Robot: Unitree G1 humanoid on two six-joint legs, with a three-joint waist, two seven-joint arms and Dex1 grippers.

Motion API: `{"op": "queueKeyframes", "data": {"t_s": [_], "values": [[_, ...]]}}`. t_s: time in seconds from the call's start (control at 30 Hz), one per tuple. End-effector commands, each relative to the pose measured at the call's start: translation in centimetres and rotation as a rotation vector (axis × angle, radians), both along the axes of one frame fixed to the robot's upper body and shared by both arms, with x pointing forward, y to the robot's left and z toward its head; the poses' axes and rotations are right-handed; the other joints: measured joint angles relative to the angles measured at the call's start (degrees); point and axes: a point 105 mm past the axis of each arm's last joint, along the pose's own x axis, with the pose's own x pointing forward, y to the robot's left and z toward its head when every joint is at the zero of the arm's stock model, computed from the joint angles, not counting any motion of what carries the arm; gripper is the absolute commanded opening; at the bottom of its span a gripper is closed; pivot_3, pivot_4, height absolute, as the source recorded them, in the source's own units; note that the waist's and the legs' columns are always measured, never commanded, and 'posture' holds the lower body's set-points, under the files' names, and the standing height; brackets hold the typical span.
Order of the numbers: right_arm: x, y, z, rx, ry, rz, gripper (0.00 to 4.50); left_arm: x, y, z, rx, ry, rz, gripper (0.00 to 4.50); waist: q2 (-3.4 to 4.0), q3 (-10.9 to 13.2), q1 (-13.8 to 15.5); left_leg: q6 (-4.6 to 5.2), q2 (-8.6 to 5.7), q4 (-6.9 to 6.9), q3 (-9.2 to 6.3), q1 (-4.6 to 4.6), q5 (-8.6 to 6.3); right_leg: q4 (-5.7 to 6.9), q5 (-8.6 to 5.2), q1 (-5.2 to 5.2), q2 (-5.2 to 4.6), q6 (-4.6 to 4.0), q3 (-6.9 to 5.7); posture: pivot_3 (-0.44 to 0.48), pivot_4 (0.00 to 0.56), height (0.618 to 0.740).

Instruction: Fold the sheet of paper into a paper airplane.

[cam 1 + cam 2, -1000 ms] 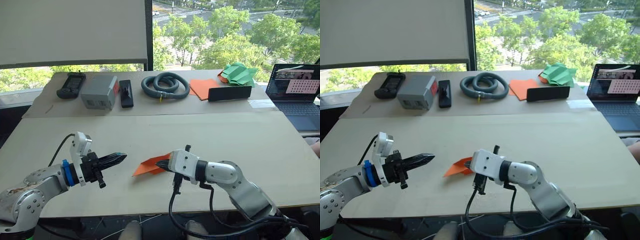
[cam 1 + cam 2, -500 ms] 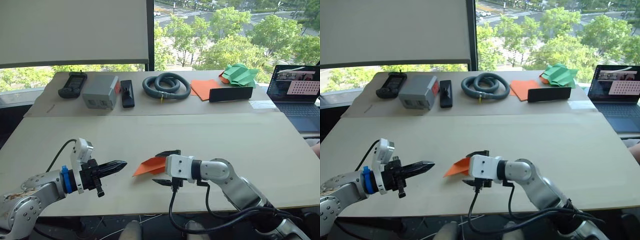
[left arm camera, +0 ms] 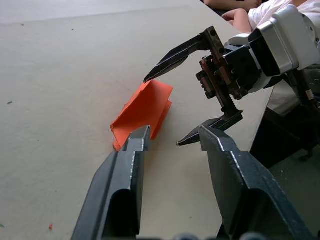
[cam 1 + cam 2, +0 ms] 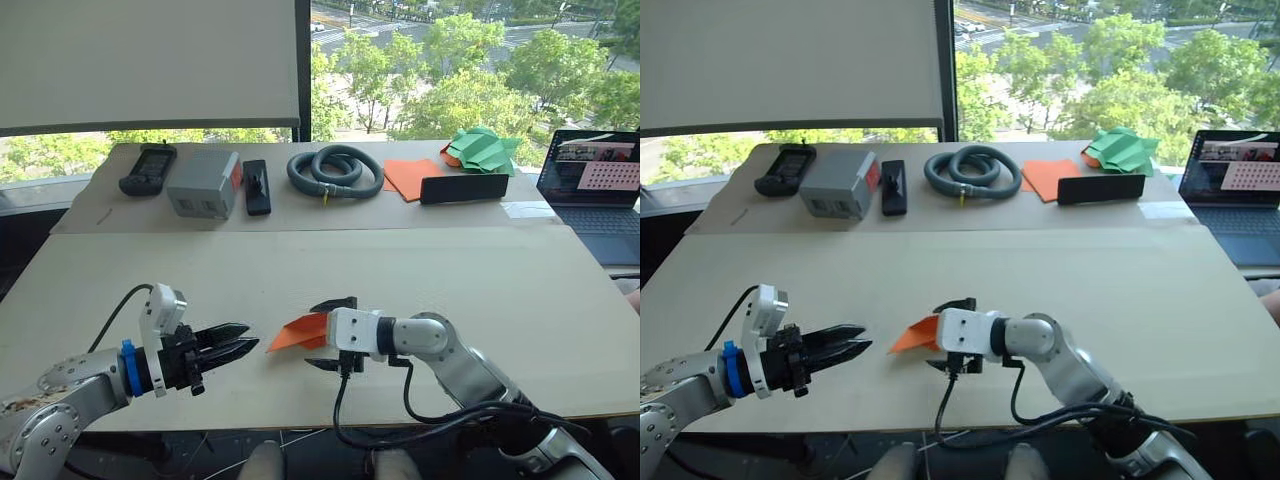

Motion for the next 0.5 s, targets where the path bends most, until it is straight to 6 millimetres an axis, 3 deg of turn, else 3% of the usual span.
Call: {"op": "queueKeyframes", "data": {"t_s": [0.03, 0.17, 0.3, 0.5], "values": [[-1.6, 0.3, 1.5, 0.020, -0.012, 0.103, 4.50, -0.1, -0.3, 0.7, -0.002, -0.039, -0.018, 3.20, -0.02, -0.01, -0.02, 0.00, 0.00, 0.00, 0.00, 0.01, 0.00, 0.00, 0.00, 0.02, 0.00, 0.00, 0.00, 0.000, 0.150, 0.704], [-0.8, -0.1, 0.0, -0.029, 0.050, 0.061, 4.50, -0.3, -0.5, 0.2, 0.014, -0.029, -0.025, 4.48, -0.03, -0.02, -0.11, 0.00, 0.00, 0.00, 0.00, 0.06, 0.00, 0.00, 0.00, 0.05, 0.00, 0.00, 0.00, 0.000, 0.150, 0.704], [1.0, -0.5, -1.0, -0.046, 0.096, -0.013, 4.50, -0.7, -0.9, 0.1, -0.001, -0.026, -0.041, 4.48, -0.03, -0.02, -0.13, 0.00, 0.00, 0.00, 0.00, 0.07, 0.00, 0.01, 0.00, 0.06, 0.00, 0.00, 0.00, 0.000, 0.150, 0.704], [3.8, -0.5, 0.3, 0.075, 0.313, -0.166, 4.50, -1.0, -1.3, -0.4, 0.007, -0.016, -0.053, 4.48, -0.01, -0.02, -0.24, 0.01, 0.01, 0.01, 0.00, 0.08, 0.01, 0.07, 0.01, 0.08, 0.02, 0.00, 0.00, 0.000, 0.150, 0.704]]}}
